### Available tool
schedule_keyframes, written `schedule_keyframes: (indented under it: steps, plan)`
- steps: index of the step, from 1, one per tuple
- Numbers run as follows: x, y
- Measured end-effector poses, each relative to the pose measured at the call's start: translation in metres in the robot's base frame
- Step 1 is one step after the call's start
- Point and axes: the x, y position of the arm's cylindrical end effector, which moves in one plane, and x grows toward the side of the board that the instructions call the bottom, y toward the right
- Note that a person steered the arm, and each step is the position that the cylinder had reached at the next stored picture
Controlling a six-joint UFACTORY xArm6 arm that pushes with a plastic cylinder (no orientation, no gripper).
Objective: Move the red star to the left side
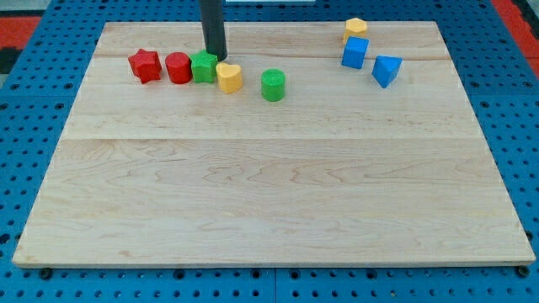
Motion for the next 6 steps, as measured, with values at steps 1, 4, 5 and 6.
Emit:
schedule_keyframes:
  steps: [1, 4, 5, 6]
  plan:
    - [-0.004, -0.018]
    - [0.011, -0.074]
    - [0.029, -0.087]
    - [0.029, -0.109]
